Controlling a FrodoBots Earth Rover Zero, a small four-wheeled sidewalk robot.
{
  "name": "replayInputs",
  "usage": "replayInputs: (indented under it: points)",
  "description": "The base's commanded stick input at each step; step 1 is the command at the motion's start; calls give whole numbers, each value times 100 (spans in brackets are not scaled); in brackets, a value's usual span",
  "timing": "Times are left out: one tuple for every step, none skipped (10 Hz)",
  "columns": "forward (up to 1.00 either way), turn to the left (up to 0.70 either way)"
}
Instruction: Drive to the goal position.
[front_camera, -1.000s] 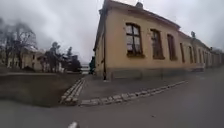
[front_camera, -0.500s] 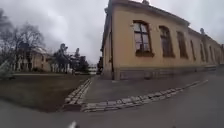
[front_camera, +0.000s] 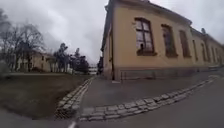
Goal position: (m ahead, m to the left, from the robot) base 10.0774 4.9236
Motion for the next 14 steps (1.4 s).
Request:
replayInputs:
  points:
    - [70, 0]
    - [70, 0]
    - [70, 0]
    - [70, 0]
    - [70, 0]
    - [70, 0]
    - [70, 0]
    - [70, 0]
    - [70, 0]
    - [70, 0]
    - [70, 0]
    - [70, 0]
    - [70, 0]
    - [70, 0]
